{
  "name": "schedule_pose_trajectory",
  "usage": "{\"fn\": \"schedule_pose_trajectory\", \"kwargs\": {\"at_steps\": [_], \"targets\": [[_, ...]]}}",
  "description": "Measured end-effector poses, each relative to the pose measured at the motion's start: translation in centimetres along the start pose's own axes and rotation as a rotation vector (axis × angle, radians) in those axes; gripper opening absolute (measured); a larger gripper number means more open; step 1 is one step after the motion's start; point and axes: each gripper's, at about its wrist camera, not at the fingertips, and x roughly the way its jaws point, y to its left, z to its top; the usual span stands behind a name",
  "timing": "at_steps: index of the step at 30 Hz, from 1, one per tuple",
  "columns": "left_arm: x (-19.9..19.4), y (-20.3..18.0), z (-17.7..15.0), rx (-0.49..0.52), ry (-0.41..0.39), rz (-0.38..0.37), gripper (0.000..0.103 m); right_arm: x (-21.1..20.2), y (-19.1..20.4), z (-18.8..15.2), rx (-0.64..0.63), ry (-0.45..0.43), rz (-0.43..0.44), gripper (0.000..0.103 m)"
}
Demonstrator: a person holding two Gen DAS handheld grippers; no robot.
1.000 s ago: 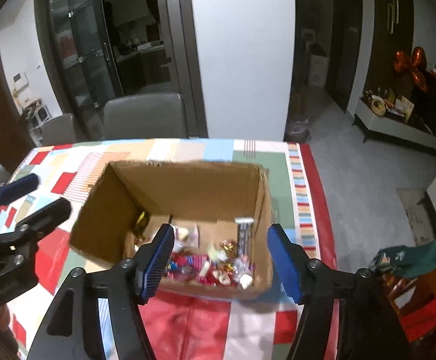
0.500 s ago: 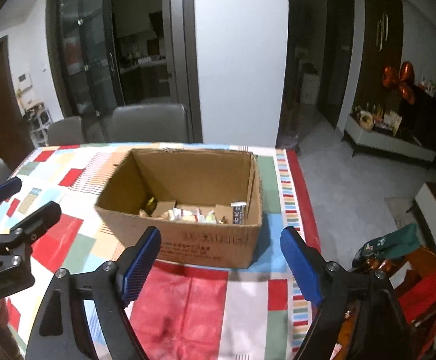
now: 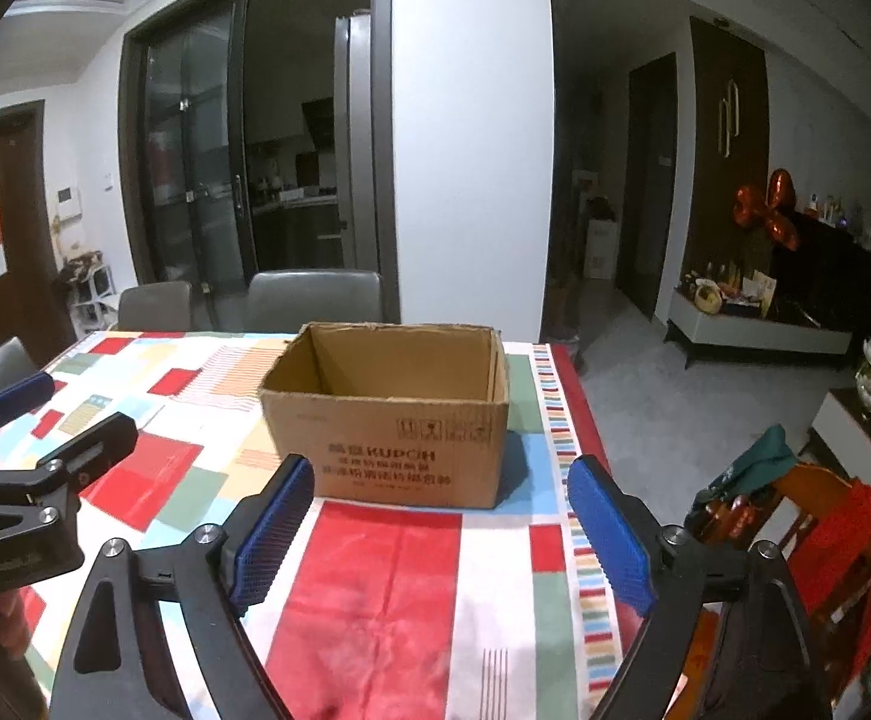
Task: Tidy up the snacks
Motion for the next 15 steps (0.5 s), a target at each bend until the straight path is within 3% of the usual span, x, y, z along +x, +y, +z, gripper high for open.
{"fn": "schedule_pose_trajectory", "kwargs": {"at_steps": [15], "targets": [[-5.3,-0.4,-4.5,-0.018,-0.079,-0.012,0.103,-5.9,0.4,-4.3,0.007,-0.083,0.014,0.087]]}}
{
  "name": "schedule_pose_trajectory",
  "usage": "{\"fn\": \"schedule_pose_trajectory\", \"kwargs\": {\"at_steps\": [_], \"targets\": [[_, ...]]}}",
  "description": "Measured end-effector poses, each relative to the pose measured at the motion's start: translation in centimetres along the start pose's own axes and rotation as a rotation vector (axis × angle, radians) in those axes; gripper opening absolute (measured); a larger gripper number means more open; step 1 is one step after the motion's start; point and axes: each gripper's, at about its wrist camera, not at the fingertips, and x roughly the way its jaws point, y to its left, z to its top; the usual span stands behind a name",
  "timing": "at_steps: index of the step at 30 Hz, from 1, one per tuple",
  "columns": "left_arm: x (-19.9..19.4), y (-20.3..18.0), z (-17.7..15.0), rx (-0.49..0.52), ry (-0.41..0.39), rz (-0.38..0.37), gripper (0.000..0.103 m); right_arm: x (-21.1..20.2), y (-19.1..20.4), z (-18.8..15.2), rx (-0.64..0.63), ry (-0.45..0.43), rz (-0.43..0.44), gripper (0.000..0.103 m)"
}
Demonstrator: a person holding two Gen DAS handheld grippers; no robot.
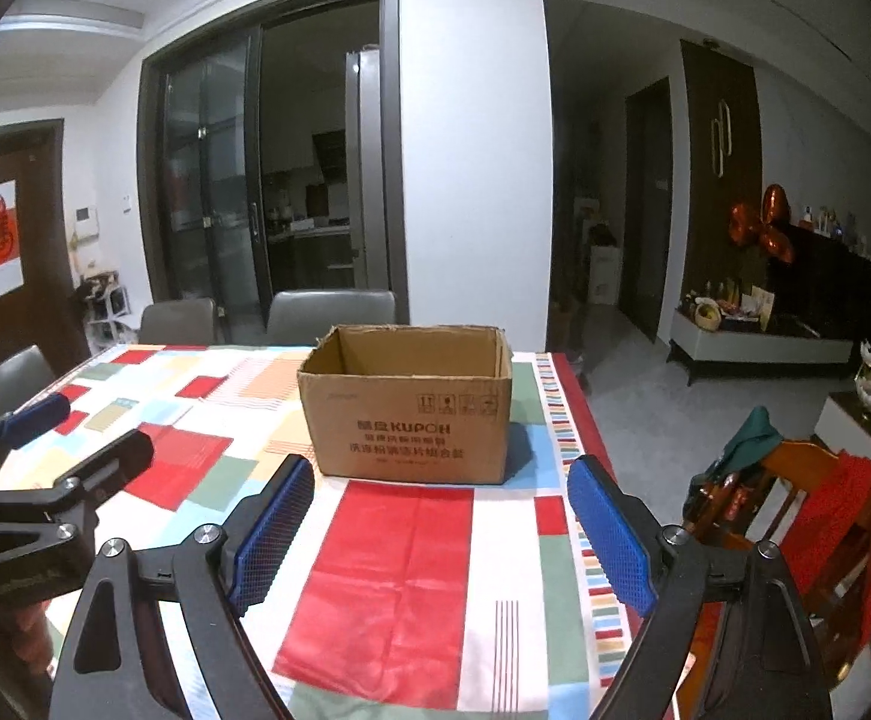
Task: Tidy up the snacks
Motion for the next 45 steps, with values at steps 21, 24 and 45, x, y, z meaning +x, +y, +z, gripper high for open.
{"fn": "schedule_pose_trajectory", "kwargs": {"at_steps": [21,24,45], "targets": [[-1.8,-1.0,-0.7,0.022,-0.069,0.004,0.103,-0.9,-0.7,-1.1,0.03,-0.013,-0.006,0.087],[-1.8,-1.1,-0.8,0.027,-0.071,0.007,0.103,-0.9,-0.7,-1.3,0.027,-0.015,-0.008,0.087],[-1.8,-1.3,-0.8,0.028,-0.08,-0.017,0.103,-1.4,-0.7,-1.6,0.022,-0.036,0.0,0.087]]}}
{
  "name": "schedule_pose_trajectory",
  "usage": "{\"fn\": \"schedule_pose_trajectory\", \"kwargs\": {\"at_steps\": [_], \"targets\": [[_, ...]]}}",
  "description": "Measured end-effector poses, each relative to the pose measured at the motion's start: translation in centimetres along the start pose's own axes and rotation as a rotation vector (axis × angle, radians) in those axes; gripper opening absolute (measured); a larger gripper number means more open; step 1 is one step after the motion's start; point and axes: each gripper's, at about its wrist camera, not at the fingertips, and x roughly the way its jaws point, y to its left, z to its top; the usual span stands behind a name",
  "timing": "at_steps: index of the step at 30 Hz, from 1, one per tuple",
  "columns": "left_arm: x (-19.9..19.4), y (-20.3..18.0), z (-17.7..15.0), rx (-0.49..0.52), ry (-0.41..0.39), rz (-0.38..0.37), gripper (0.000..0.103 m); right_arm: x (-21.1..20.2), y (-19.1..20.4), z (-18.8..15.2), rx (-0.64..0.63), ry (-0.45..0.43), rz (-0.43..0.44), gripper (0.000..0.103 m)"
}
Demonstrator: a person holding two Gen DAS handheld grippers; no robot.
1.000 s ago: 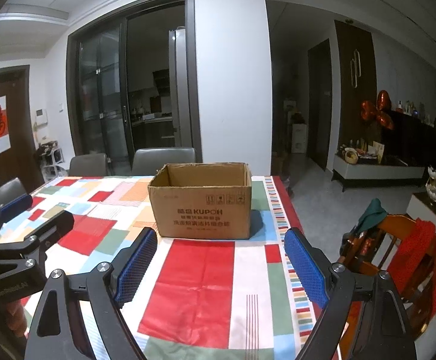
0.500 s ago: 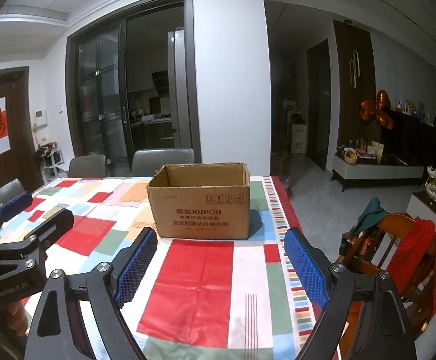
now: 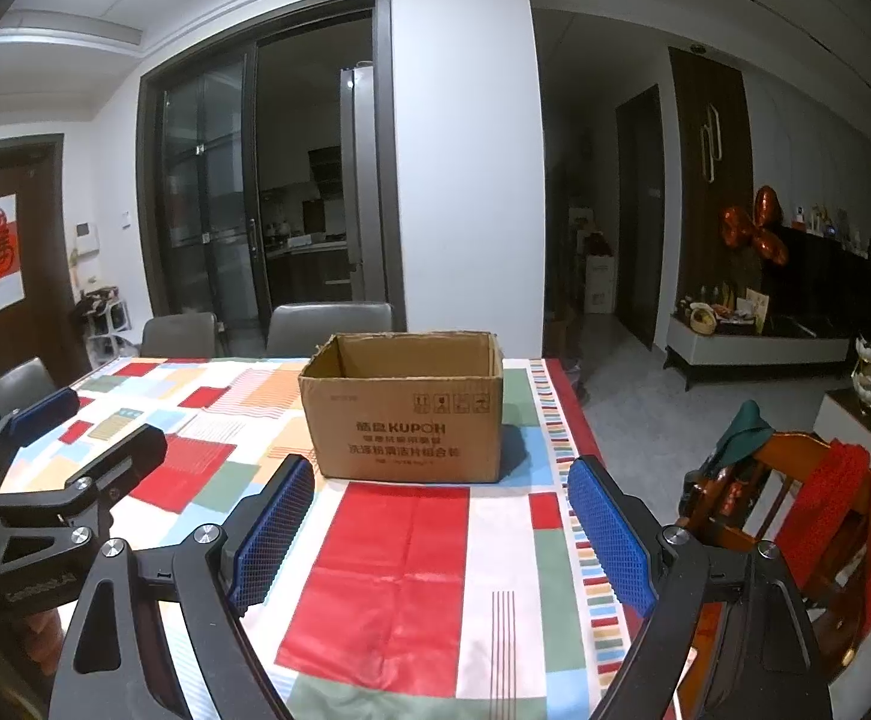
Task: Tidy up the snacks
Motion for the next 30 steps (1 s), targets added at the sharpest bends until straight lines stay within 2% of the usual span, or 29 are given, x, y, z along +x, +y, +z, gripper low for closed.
{"fn": "schedule_pose_trajectory", "kwargs": {"at_steps": [30], "targets": [[-0.11,-0.01,-0.14,-0.006,-0.006,0.004,0.103,-0.07,0.36,-0.14,-0.007,0.003,0.005,0.087]]}}
